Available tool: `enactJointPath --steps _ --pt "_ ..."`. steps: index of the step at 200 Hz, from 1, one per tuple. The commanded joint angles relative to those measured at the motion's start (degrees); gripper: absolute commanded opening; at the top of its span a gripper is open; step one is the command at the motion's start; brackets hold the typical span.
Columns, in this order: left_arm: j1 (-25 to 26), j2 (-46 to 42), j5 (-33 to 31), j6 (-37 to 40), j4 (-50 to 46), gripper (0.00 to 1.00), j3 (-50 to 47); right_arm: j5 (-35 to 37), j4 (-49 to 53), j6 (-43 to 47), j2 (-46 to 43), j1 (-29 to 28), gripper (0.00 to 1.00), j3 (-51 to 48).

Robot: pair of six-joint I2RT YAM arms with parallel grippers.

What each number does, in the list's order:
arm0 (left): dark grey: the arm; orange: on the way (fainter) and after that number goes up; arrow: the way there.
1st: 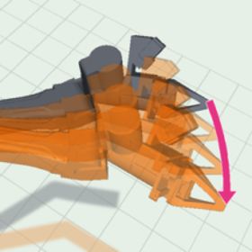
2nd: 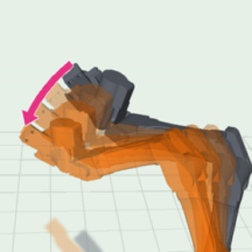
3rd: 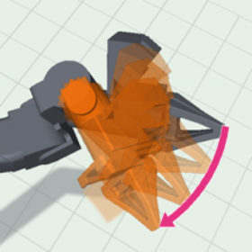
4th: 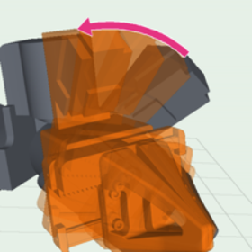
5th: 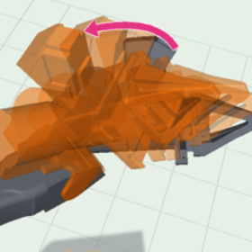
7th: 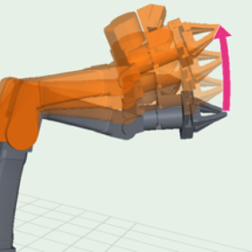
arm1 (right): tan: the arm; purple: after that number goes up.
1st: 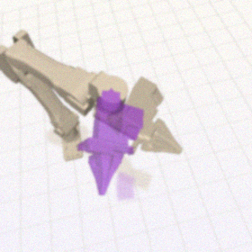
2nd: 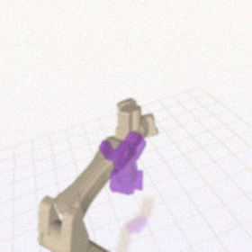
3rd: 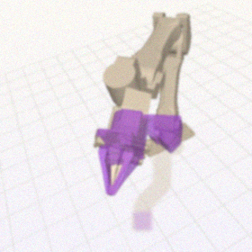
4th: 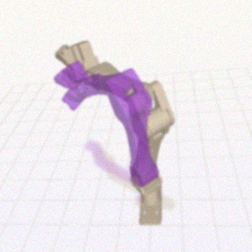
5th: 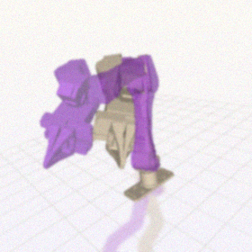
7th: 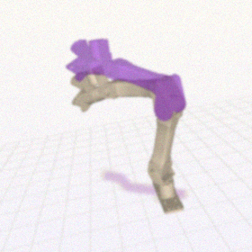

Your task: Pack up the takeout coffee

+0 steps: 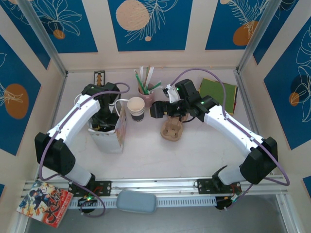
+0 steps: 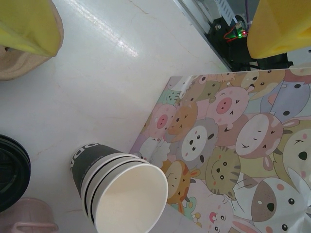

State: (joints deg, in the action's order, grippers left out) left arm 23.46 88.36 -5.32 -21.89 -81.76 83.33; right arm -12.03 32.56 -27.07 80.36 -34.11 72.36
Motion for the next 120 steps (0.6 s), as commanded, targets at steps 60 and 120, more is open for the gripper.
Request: enactJointPath --steps 60,120 --pt "-1.1 -1.7 0.9 1.0 -0.3 0.59 -0.6 -0.6 0.4 -0.2 -0.5 -0.3 0.99 0.1" --pt "-1.6 -2.4 1.0 0.8 0.0 0.59 -1.0 -0.8 0.4 0.0 -0.2 -0.3 0.99 0.3"
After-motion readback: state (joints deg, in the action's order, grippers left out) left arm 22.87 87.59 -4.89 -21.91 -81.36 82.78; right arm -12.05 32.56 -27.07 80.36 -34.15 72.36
